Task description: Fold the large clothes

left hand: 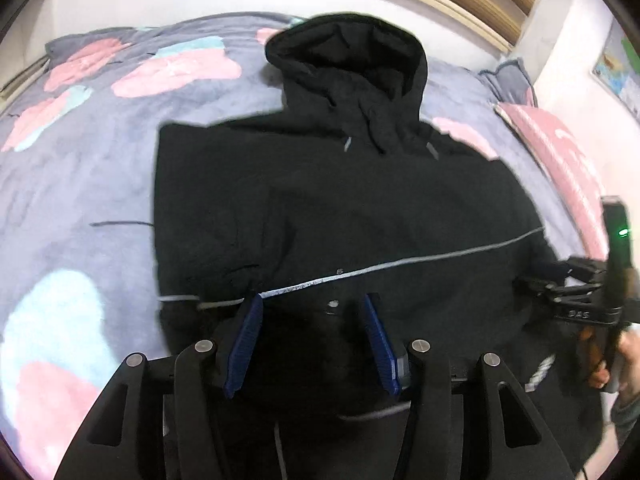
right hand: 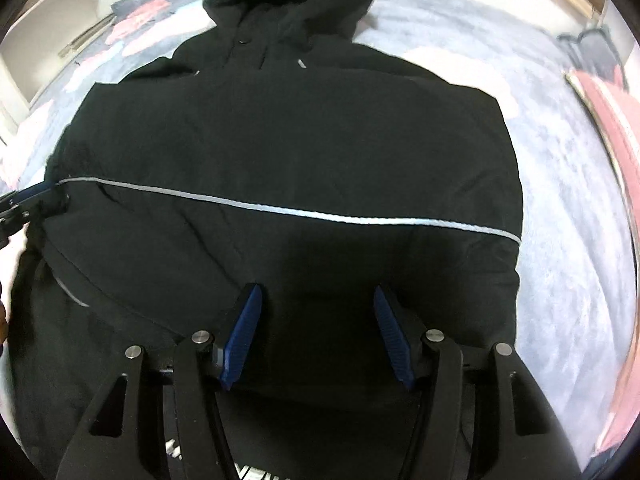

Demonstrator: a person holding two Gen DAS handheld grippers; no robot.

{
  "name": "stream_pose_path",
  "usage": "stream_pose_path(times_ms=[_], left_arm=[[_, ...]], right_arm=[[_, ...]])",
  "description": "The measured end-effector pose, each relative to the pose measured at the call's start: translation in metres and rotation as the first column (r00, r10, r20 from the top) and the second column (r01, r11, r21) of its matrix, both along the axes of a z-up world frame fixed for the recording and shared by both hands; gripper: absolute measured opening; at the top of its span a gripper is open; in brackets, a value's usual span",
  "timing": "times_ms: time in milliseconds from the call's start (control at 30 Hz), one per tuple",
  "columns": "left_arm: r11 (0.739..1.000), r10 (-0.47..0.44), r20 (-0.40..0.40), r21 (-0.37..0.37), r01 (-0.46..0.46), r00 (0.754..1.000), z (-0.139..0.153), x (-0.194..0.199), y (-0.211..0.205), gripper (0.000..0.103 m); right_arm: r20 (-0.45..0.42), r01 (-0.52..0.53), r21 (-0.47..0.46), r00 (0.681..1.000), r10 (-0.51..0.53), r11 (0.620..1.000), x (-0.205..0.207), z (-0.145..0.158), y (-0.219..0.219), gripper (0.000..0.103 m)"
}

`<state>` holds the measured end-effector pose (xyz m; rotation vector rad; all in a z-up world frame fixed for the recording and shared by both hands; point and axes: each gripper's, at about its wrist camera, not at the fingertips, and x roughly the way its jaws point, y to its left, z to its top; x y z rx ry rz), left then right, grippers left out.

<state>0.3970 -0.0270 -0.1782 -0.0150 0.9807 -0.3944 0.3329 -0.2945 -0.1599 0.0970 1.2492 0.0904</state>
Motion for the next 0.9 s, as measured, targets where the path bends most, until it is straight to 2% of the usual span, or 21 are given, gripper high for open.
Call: stream_pose_path(times_ms=[100,233,333,433,500,600,700,833,900], left_arm=[[1.0,0.012,0.003,-0.015,-0.012,1.0,0.042,0.0,0.011,0.053],[1.0,-0.002,0.037,-0.014,0.002,0.999,0.114,0.01,0.017,0.053],[1.0,-0.007,0.087,-0.007,0.008,0.996,0.17,0.025,0.014,0.053],[1.0,-0.008,0.137,-0.006,0.009,0.991,0.211,0.036,0.01,0.053],[1.0,-0.008,0.186,0.014,0.006,0.983,0.235,0.049,0.003,0.053],[1.0,-0.01,0.206,0.023,0.005,0.978,0.247,0.08,-0.012,0.053],[1.0,-0.005,0.181,0.01,0.004,0.983,0.238,0.121,-0.025,0.053],[0.999,0.013,0.141,0.037,-0.019,0.99,0.199,0.187,-0.045,0.053],[0.998,0.044,0.099,0.028,-0.047,0.994,0.17,0.224,-0.051,0.053]], right_arm=[[-0.016,0.025,0.023,1.0,-0.025,0.999,0.004,0.037,-0.013,0.061],[0.028,0.08,0.038,0.996,-0.081,0.996,0.009,0.102,-0.036,0.061],[0.055,0.151,0.129,0.986,-0.159,0.98,0.029,0.154,-0.062,0.062],[0.077,0.204,0.231,0.971,-0.227,0.951,0.053,0.189,-0.079,0.062],[0.094,0.22,0.265,0.963,-0.253,0.939,0.067,0.205,-0.088,0.063],[0.109,0.219,0.289,0.96,-0.259,0.932,0.096,0.213,-0.091,0.064],[0.103,0.217,0.286,0.961,-0.256,0.933,0.136,0.205,-0.086,0.064],[0.087,0.218,0.254,0.965,-0.246,0.942,0.188,0.178,-0.074,0.064],[0.079,0.204,0.241,0.97,-0.229,0.949,0.211,0.162,-0.067,0.064]])
